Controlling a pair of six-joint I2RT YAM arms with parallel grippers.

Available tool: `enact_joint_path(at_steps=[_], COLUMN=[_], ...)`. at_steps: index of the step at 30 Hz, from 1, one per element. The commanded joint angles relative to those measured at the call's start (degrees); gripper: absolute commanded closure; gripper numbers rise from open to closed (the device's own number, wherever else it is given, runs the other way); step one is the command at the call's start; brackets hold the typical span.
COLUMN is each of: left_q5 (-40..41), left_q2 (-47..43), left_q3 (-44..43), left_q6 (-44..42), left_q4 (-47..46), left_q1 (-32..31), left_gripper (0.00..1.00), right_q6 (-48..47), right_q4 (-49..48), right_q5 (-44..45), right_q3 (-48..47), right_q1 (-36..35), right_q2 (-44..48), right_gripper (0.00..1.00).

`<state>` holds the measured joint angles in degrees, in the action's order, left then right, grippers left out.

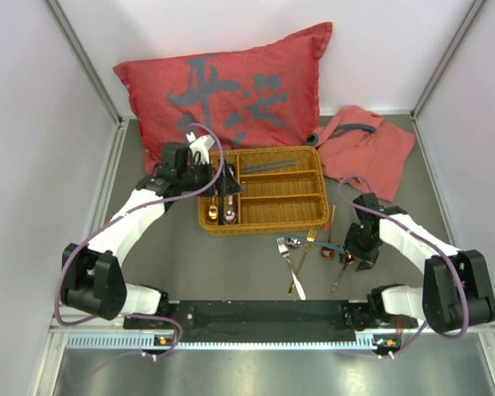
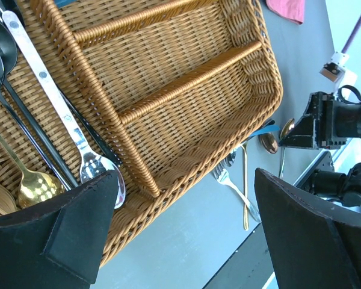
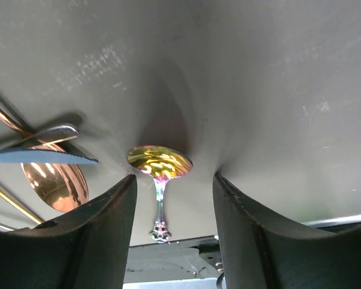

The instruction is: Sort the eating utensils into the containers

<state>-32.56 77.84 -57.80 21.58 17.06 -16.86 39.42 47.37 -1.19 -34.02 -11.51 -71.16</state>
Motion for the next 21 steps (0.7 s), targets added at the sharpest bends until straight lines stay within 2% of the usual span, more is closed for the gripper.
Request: enact_joint_path(at_steps=[1, 4, 5, 7, 10, 21], left_q5=[-1.19, -1.19, -1.19, -1.11, -1.63, -4.09], left_q2=[-2.78, -2.87, -2.87, -2.96, -2.70, -0.33], left_q3=[0.23, 0.23, 0.23, 0.32, 0.41, 0.15], left_q6=[0.56, 0.65, 0.65, 0.83, 1.09, 3.20], left_q4=[-3.08, -3.00, -2.82, -2.91, -3.08, -6.16], left_q1=[-0.19, -0.19, -0.19, -0.19, -0.19, -1.33], left_gripper=[0.02, 0.02, 0.02, 0.02, 0.02, 0.02], right_q6=[0.84, -0.22, -0.92, -1.45, -2.33, -6.10], right_q4=[-7.03, -9.05, -9.58, -11.07, -11.52, -8.89], right_q5=[0.49, 0.58, 0.58, 0.14, 0.14, -2.50], right_q3=[-0.52, -0.87, -0.96, -1.05, -2.10, -7.63], right_q1=[-0.62, -0.62, -0.62, -0.62, -0.62, -0.62], right_q2=[-2.58, -5.03, -5.39, -5.92, -6.80, -2.59], right_gripper=[0.48, 0.61, 0.74, 0.76, 1.00, 1.00])
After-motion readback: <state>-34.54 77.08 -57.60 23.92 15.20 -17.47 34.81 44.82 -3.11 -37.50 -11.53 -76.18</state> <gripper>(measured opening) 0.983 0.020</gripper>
